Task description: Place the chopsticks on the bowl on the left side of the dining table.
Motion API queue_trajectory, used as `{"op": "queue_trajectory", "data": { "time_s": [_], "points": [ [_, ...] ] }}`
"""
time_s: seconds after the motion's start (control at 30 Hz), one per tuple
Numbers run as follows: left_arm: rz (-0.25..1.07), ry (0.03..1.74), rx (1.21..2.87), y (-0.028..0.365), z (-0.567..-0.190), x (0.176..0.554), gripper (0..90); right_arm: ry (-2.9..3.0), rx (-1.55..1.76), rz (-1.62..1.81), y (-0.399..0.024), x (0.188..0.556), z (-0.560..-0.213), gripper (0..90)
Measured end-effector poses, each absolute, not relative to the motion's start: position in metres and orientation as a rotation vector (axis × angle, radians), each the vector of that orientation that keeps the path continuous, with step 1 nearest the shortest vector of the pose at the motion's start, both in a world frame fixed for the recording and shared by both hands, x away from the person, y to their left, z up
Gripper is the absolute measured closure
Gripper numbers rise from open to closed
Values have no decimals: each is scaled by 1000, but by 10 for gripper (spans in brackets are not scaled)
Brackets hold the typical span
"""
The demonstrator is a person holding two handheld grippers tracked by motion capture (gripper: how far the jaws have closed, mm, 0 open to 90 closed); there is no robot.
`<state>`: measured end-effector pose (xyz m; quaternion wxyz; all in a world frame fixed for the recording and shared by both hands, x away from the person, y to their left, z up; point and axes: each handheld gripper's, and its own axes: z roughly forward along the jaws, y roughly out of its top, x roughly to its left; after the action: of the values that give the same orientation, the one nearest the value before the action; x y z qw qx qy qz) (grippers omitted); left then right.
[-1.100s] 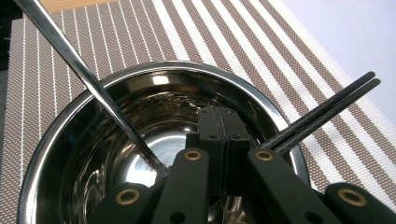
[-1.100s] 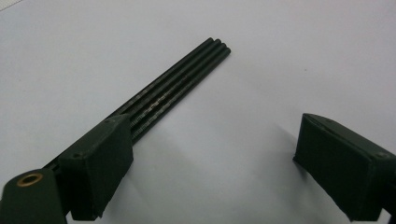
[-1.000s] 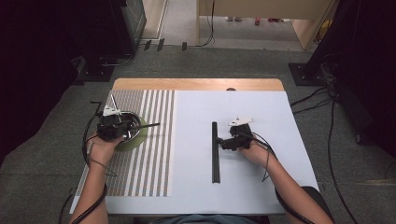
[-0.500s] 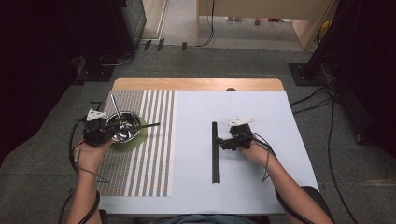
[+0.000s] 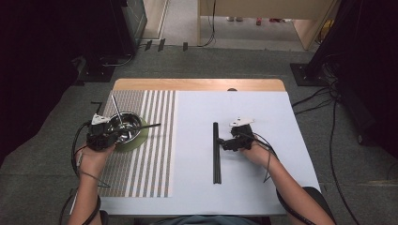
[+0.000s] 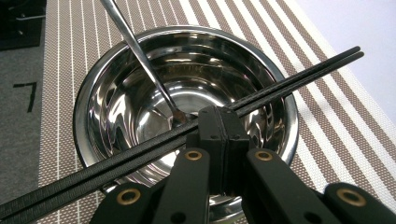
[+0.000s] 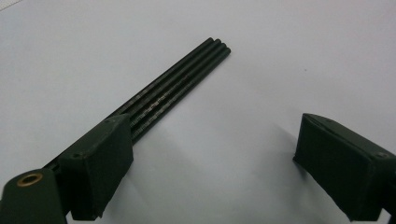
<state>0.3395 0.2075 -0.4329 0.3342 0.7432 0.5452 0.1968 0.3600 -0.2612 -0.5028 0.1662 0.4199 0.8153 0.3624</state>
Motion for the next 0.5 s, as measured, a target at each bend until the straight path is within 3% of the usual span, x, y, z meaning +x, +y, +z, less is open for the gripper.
{"op": "queue_trajectory", "data": {
  "time_s": [0.5],
  "points": [
    [506, 1431, 1931, 209, -438, 345, 900, 2321, 1196, 1032, -261, 360, -503, 110]
  ]
}}
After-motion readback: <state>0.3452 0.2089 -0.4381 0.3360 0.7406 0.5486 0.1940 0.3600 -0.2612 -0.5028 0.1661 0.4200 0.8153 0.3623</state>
